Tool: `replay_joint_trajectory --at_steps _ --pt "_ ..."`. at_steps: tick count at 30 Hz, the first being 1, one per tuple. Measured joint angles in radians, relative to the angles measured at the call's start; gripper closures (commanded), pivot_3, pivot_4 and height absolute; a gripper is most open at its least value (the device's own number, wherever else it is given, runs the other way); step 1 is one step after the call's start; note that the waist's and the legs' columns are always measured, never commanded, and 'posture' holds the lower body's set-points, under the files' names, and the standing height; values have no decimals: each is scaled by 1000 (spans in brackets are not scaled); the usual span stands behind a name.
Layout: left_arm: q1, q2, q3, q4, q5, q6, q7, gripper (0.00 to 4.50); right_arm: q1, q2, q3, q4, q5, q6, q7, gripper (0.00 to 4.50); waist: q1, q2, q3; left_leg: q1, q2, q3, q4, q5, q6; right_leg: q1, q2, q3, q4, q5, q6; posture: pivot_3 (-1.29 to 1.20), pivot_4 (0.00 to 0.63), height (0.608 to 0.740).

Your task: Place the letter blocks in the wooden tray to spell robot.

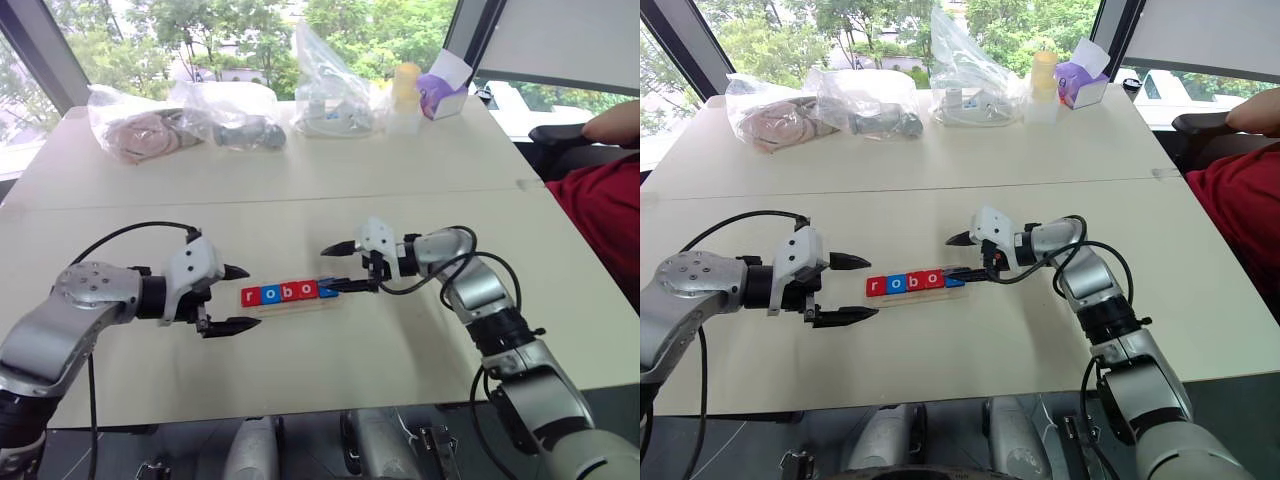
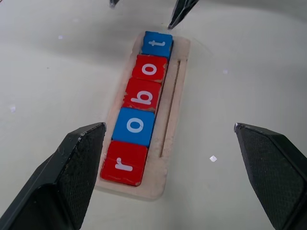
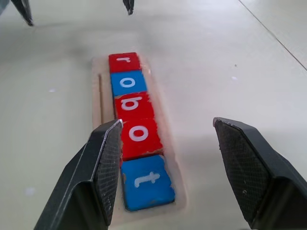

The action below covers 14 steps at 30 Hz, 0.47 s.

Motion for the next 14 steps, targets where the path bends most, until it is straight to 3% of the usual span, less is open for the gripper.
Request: replay_joint_trajectory --at_steps 6,10,14 --pt "19 -2 35 4 -27 28 10 0 126 -100 -46 -144 8 90 -78 1382 0 0 0 0 0 0 0 0 0 0 0 0 0 0 0 0 150 740" --pt "120 17 133 11 -72 101 25 0 258 -219 -104 -362 76 272 -81 1382 -3 0 0 0 0 0 -2 0 0 -1 0 0 0 0 0 0 150 740" --pt "274 11 282 1 -126 165 41 0 424 -313 -241 -597 185 515 -141 1382 -1 0 0 1 2 0 -2 0 0 -1 0 0 0 -2 -3 0 150 740"
